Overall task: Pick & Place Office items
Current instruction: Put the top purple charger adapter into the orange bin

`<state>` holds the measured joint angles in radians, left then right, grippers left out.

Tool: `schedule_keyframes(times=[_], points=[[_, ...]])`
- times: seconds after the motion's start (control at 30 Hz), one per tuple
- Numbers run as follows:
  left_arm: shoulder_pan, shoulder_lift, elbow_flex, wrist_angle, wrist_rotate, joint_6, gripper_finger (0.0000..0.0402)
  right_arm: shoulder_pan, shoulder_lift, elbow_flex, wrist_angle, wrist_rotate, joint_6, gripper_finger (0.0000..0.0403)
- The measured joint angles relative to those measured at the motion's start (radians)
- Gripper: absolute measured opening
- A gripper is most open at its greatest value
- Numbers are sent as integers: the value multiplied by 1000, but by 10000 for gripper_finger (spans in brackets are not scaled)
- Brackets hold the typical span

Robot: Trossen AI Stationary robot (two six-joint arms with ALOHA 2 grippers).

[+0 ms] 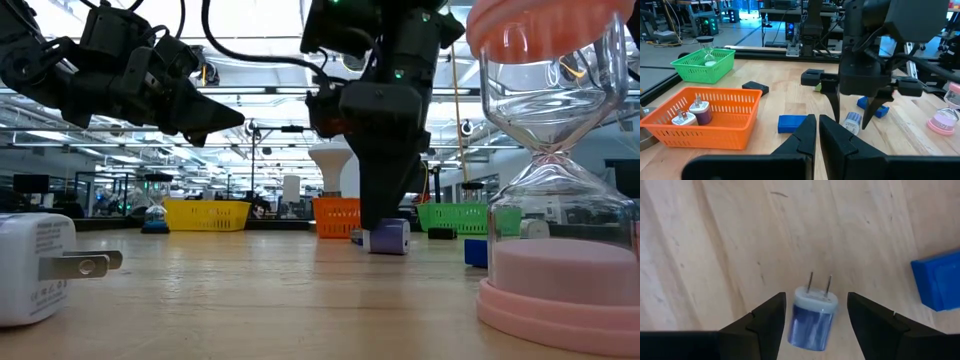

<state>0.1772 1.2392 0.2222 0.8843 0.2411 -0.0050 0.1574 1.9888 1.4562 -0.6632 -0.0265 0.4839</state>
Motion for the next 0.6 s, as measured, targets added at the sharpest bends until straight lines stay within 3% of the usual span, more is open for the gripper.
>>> schedule_keyframes(times=[0.2, 0.47, 0.6], points=[[0, 0, 0, 0, 0, 0, 26, 0, 0, -24, 54, 0, -14, 196], [0, 0, 0, 0, 0, 0, 26, 0, 0, -43, 55, -1, -24, 144], [0, 0, 0, 0, 0, 0, 26, 0, 0, -43, 64, 0, -39, 137]])
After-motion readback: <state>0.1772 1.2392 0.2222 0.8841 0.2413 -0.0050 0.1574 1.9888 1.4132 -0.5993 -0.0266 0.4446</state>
